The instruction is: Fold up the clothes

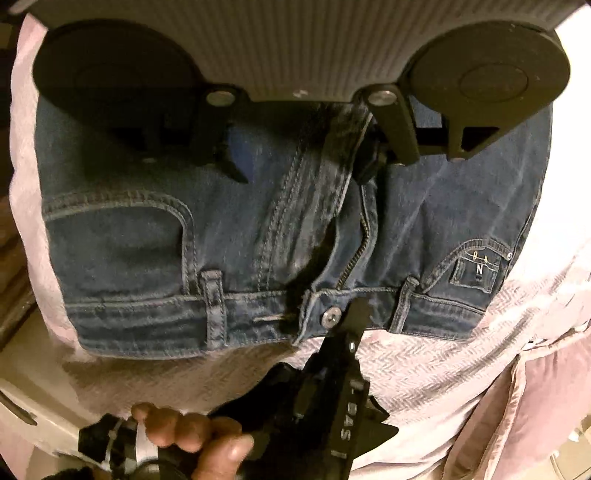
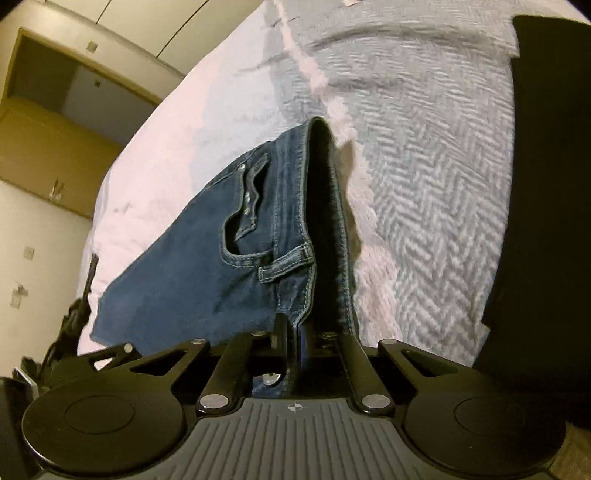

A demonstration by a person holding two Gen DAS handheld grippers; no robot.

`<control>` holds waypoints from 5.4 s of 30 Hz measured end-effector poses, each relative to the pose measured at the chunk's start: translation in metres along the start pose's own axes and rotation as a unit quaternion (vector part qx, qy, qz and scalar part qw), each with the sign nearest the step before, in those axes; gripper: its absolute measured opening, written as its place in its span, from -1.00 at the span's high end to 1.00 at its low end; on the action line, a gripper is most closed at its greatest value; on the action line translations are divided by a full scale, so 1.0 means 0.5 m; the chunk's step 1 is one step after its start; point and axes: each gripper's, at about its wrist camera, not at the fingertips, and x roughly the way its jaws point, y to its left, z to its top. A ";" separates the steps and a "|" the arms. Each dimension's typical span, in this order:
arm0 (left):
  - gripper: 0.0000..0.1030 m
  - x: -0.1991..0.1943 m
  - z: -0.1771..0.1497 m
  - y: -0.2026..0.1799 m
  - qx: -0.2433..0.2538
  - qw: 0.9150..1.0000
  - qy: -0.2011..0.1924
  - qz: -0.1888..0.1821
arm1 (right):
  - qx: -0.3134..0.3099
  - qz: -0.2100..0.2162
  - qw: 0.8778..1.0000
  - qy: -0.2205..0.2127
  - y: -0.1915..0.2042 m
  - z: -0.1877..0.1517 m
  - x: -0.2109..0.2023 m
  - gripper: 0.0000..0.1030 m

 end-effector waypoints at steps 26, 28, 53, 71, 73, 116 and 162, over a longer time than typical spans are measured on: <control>-0.10 -0.032 -0.026 0.038 -0.080 0.996 0.000 0.036 | -0.135 -0.051 0.990 0.004 0.150 -0.089 -0.013 0.93; -0.09 -0.035 -0.032 0.038 -0.084 0.996 0.005 0.037 | -0.105 -0.054 0.993 0.024 0.111 -0.084 0.013 0.85; -0.12 -0.345 -0.503 -0.200 -0.168 0.956 0.200 0.134 | 0.074 -0.142 0.982 -0.097 0.199 -0.426 -0.196 0.25; -0.12 -0.432 -0.616 -0.256 -0.222 0.938 0.213 0.156 | 0.251 -0.107 0.949 -0.156 0.080 -0.462 -0.149 0.23; -0.12 -0.443 -0.629 -0.264 -0.232 0.934 0.218 0.160 | 0.259 -0.088 0.948 -0.161 0.070 -0.461 -0.131 0.23; -0.21 -0.834 -0.894 -0.055 -0.434 0.875 0.056 0.206 | 0.013 -0.347 0.930 -0.120 0.907 -0.595 -0.136 -0.43; -0.52 -0.902 -0.907 -0.114 -0.502 0.827 0.068 0.244 | -0.159 -0.305 0.939 -0.002 1.043 -0.641 0.060 -0.48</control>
